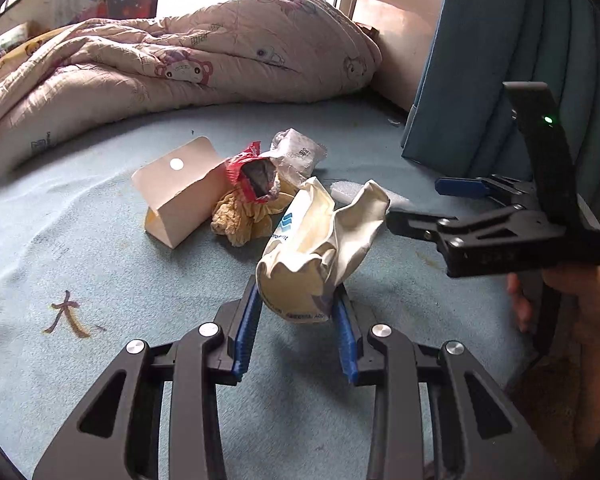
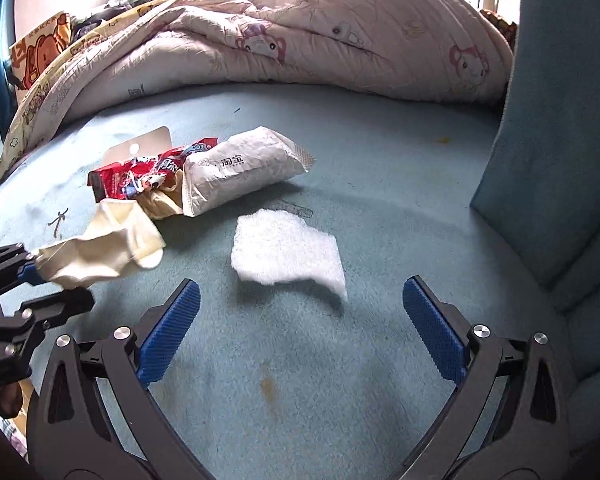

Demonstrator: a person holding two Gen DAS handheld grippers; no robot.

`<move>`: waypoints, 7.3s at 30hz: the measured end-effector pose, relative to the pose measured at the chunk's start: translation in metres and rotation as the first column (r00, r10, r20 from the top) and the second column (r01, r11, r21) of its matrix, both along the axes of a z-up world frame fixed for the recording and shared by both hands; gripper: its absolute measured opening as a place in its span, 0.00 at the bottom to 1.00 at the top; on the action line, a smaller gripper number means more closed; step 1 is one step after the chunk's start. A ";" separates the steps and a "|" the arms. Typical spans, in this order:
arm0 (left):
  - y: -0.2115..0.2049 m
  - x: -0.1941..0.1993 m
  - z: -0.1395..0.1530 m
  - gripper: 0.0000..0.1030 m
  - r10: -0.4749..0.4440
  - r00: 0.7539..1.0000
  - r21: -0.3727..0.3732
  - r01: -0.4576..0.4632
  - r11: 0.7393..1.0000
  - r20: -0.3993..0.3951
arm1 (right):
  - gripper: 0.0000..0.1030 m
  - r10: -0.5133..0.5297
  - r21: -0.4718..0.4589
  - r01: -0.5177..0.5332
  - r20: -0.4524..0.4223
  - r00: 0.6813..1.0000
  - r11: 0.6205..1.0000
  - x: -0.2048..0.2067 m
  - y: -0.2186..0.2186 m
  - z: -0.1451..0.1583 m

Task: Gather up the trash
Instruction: 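Grasp the small white foam piece with the right tool, then carry the cream wrapper and white foam down over the white bin, then open the left tool to drop the cream wrapper into the bin, then open the right tool to drop the white foam into the bin, then raise both tools back toward the bed, then grasp the white cardboard box with the left tool, then grasp the red snack wrapper with the right tool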

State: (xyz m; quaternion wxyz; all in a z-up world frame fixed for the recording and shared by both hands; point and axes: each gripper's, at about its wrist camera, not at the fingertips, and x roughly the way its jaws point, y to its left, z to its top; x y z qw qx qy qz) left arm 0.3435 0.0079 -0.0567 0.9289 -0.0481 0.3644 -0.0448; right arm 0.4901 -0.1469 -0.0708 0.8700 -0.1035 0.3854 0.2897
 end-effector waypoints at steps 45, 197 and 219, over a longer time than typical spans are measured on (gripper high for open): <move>0.002 -0.239 -0.051 0.32 0.077 0.995 0.126 -0.069 0.990 -0.056 | 0.56 0.303 0.053 -0.303 0.014 0.953 0.951 -0.316 -0.016 -0.044; 0.070 0.032 0.001 0.13 -0.058 0.994 0.029 0.061 0.998 -0.088 | 0.95 0.119 0.000 -0.121 0.190 0.975 0.993 -0.081 0.094 0.030; 0.123 -0.036 0.012 0.03 0.017 0.998 0.043 -0.015 0.999 -0.057 | 0.15 0.200 -0.034 -0.201 -0.029 0.979 0.979 -0.024 0.186 0.012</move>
